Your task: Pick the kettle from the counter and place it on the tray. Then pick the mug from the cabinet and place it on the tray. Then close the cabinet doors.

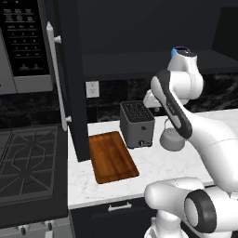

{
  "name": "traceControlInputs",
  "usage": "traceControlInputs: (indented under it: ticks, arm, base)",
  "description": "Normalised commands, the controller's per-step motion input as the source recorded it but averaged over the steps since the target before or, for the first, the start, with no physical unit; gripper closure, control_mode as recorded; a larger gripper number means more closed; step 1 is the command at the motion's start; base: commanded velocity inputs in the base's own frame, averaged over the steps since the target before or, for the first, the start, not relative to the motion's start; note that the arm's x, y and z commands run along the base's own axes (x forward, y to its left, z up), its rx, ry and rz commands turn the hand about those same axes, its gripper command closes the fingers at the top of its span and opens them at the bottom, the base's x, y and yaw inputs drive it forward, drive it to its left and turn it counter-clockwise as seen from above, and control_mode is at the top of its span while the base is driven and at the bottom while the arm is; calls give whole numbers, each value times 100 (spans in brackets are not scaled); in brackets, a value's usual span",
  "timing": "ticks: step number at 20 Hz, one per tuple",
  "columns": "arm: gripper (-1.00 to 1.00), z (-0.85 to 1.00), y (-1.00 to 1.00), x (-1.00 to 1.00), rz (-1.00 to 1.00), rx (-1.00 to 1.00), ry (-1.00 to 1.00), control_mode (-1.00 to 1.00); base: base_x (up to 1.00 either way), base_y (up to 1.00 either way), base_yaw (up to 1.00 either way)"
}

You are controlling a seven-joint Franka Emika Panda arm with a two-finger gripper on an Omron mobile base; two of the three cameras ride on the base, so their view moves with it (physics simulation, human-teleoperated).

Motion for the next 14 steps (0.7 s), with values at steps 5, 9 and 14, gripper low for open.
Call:
traceControlInputs:
  ticks: [5,9,14]
  arm:
    - [-100,0,-10,0,0,2,0,-100]
    - [-100,-19,-25,-7,-3,4,-3,-100]
    - [-100,-27,-42,-45,-29,16,-17,-100]
  base:
    - [0,0,0]
    - [0,0,0]
    - [0,0,0]
